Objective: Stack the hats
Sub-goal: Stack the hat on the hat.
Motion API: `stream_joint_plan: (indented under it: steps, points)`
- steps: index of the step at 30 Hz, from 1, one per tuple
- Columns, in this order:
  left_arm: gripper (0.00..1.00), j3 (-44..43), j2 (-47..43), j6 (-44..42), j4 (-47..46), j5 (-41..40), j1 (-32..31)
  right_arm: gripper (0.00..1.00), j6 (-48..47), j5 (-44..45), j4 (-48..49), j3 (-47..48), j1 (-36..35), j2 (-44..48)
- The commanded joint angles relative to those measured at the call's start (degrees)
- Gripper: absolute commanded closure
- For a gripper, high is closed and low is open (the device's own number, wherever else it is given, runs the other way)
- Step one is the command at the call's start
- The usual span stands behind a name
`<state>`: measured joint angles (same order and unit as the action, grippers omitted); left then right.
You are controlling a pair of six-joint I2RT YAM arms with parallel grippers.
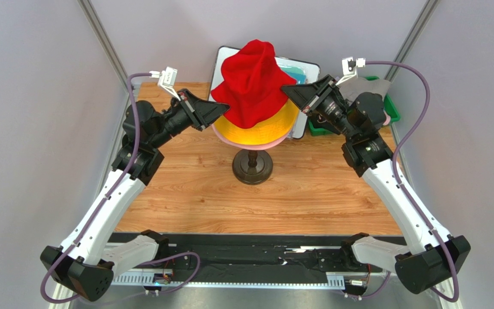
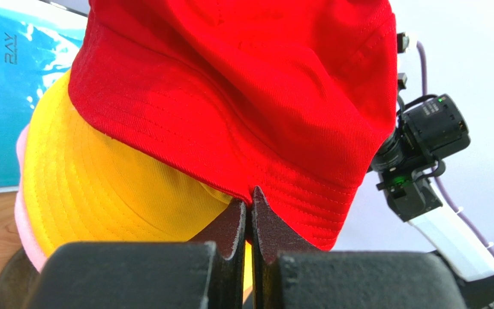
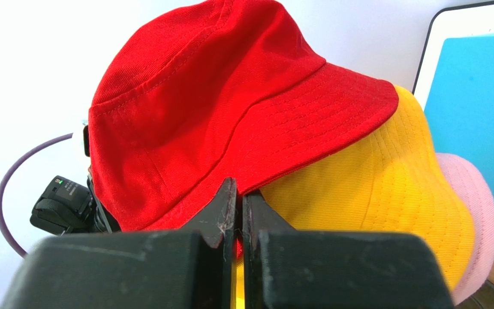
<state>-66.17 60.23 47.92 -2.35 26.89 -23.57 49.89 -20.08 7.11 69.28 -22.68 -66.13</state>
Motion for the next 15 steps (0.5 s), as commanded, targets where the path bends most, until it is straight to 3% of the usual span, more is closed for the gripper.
stream_joint_plan:
  steps: [1, 9, 15]
  points:
    - [1.00, -1.6, -0.9, -5.6, 1.9, 3.2, -0.1, 1.00, -3.0, -0.8, 0.4, 0.0, -0.1, 2.2]
    - [1.00, 0.2, 0.0, -6.3, 2.1, 3.7, 0.0, 1.00, -5.5, -0.1, -4.3, -6.2, -0.1, 9.5]
    - [1.00, 2.5, 0.2, -5.7, 4.4, 1.1, 0.5, 1.00, -7.5, 2.6, -6.9, -10.2, -0.1, 9.4]
